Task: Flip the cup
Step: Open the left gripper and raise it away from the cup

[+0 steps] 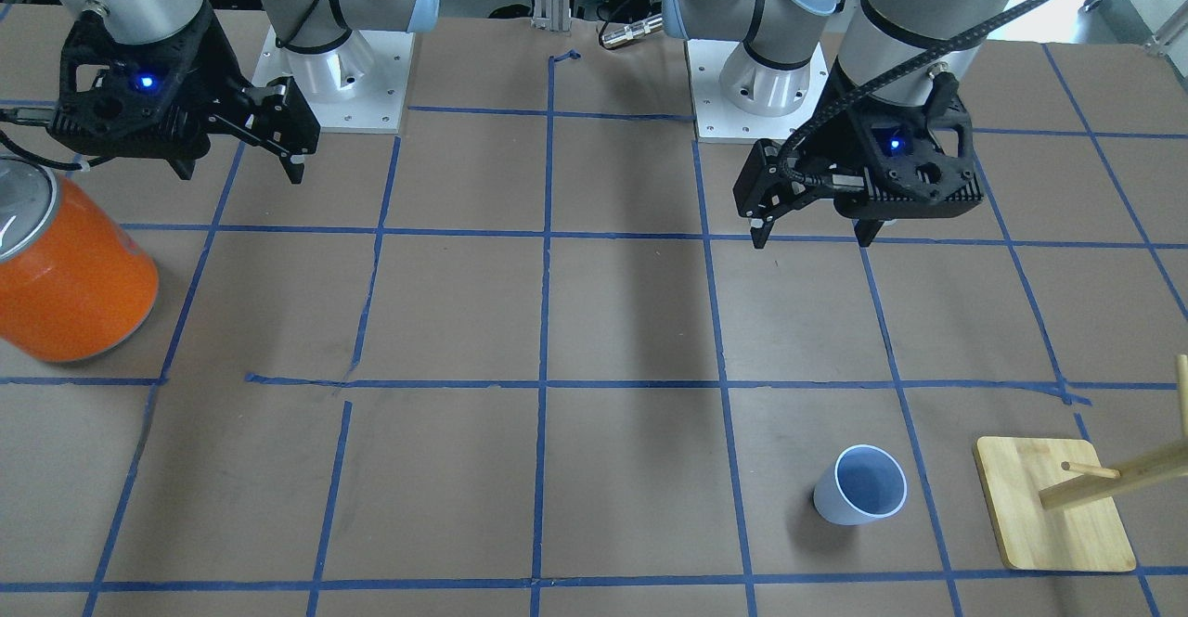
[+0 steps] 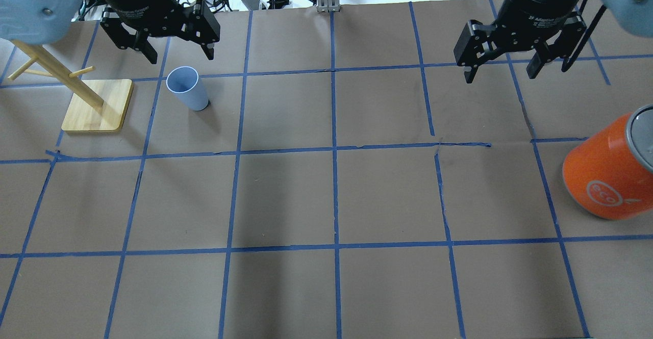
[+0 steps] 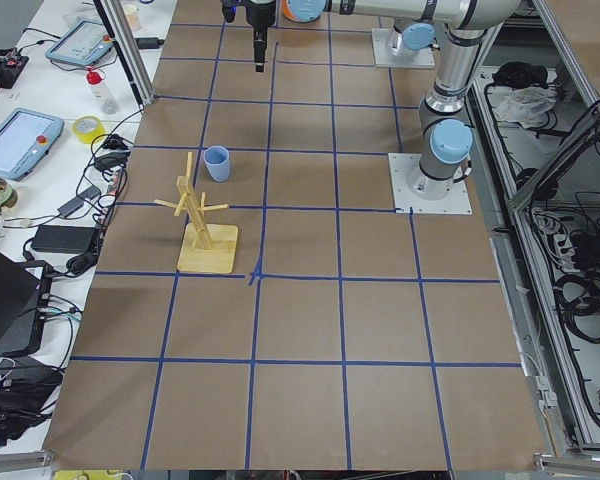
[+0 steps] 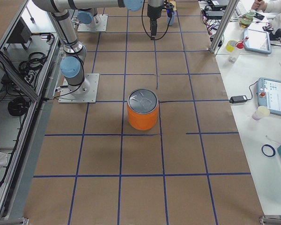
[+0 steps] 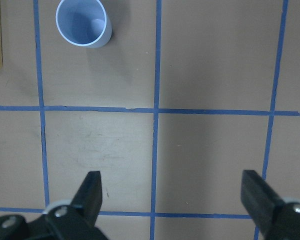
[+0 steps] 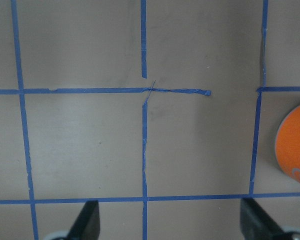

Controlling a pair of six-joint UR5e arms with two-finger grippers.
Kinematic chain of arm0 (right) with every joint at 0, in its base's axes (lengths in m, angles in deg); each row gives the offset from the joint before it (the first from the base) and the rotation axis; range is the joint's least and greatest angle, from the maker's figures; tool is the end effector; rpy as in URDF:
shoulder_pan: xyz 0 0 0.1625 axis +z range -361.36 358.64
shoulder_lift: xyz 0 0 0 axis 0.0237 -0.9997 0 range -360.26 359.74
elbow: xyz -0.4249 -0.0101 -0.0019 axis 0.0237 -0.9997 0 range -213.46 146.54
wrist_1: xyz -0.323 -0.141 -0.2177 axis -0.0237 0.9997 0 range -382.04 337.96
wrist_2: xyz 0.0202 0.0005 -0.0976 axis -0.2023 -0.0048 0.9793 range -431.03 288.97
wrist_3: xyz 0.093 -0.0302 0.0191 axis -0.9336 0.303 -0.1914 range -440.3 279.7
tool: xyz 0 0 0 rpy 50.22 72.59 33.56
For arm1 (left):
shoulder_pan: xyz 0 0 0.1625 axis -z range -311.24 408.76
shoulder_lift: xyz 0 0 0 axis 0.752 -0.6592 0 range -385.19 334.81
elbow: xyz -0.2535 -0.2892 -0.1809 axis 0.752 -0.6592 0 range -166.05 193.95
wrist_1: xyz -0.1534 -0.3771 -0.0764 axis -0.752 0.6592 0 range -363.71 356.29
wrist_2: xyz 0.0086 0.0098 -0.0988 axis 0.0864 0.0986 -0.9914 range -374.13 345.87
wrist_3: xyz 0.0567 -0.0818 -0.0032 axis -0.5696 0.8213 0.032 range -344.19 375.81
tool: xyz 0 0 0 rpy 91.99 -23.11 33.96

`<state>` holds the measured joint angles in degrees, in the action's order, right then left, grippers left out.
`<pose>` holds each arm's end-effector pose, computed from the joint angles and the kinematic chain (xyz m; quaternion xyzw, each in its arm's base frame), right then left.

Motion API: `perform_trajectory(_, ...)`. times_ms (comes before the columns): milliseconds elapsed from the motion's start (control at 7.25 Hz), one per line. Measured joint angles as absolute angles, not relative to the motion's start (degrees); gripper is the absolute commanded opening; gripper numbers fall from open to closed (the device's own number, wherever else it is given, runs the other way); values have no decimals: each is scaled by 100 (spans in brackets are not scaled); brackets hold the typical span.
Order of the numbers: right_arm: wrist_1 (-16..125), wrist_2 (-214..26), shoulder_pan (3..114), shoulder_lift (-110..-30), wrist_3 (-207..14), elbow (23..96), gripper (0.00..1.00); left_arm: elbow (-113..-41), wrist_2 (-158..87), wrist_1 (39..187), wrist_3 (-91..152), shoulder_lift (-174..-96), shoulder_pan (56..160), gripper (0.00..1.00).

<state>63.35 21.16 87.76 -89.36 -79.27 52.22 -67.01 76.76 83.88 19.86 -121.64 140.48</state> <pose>0.1219 -0.4976 0.5093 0.0014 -0.9998 -0.0107 0.0189 -0.1480 -0.5433 0.5120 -0.0206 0.9988 -0.0439 0.0056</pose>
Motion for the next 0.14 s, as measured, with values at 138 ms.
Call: perform_trajectory(138, 6330, 2116, 8776, -8933, -7927, 5223, 100, -6687, 7679, 8393, 1986, -12161, 14041, 100)
